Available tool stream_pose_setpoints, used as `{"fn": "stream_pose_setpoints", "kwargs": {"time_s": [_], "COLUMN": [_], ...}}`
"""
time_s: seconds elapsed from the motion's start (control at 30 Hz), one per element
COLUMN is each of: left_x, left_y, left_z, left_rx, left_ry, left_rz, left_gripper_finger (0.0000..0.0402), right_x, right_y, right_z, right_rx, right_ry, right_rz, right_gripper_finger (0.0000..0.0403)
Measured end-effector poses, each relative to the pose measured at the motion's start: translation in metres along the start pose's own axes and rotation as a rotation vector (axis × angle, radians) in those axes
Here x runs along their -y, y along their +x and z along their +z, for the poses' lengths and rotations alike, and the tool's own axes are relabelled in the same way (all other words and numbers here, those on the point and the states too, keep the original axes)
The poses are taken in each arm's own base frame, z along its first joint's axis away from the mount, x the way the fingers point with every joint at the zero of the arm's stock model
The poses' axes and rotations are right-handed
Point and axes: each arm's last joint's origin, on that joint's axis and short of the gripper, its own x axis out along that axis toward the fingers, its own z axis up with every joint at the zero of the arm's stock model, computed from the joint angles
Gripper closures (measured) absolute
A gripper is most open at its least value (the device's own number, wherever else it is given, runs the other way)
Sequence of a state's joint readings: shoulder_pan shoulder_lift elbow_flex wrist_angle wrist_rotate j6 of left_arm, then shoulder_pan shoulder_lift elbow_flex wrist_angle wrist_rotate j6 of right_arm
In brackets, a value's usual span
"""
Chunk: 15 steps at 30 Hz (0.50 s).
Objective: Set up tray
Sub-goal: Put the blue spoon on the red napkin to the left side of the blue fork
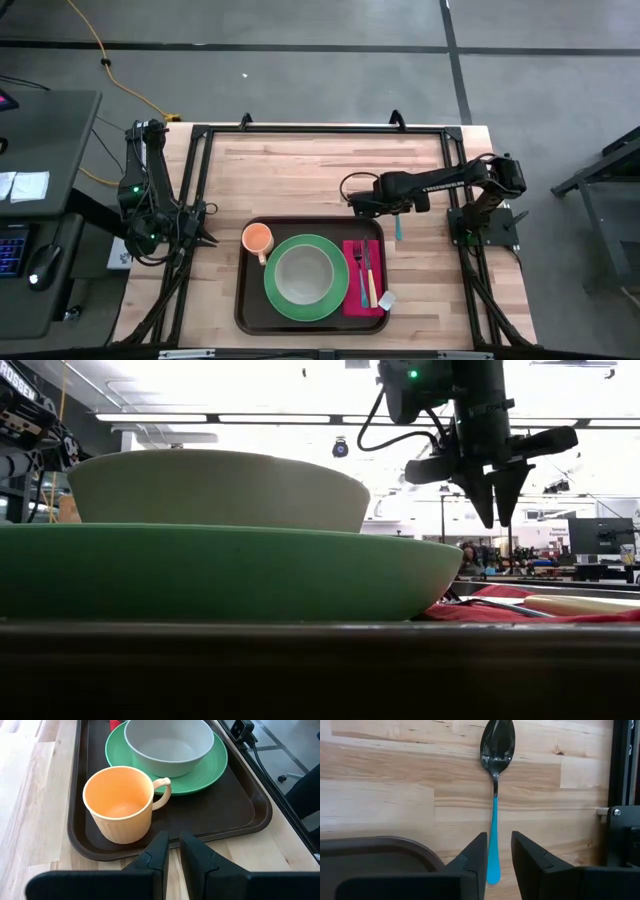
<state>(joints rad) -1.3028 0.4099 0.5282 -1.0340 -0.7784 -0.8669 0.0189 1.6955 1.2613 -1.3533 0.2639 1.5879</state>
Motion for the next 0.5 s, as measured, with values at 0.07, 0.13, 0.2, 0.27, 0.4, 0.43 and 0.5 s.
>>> {"fn": "stream_pose_setpoints", "kwargs": {"time_s": [0.07,0.13,0.2,0.27,0.4,0.43,0.5], "left_x": [0.0000,0.0000,0.0000,0.0000,0.0000,0.0000,0.0001], "left_y": [0.0000,0.0000,0.0000,0.0000,0.0000,0.0000,0.0000], "left_z": [0.0000,-0.0001,-0.0001,-0.0001,-0.0001,-0.0001,-0.0001], "left_rx": [-0.001,-0.003,-0.003,-0.002,-0.003,-0.003,-0.003], "left_ry": [0.000,0.000,0.000,0.000,0.001,0.001,-0.001], "left_rz": [0.000,-0.002,-0.002,-0.002,-0.002,-0.002,-0.002], "left_gripper_finger": [0.0323,0.0323,0.0323,0.0323,0.0323,0.0323,0.0323], "right_x": [0.0000,0.0000,0.0000,0.0000,-0.0017,-0.0027,-0.0038], "right_y": [0.0000,0.0000,0.0000,0.0001,0.0000,0.0000,0.0000], "right_z": [0.0000,0.0000,0.0000,0.0008,0.0033,0.0035,0.0030], "right_rx": [0.000,0.001,0.000,0.015,0.106,0.112,0.100], "right_ry": [-0.004,-0.024,-0.037,-0.045,-0.068,-0.077,-0.102], "right_rz": [0.000,0.000,0.000,0.000,0.014,0.024,0.032], "right_gripper_finger": [0.0327,0.0315,0.0301,0.0288,0.0271,0.0269,0.0265]}}
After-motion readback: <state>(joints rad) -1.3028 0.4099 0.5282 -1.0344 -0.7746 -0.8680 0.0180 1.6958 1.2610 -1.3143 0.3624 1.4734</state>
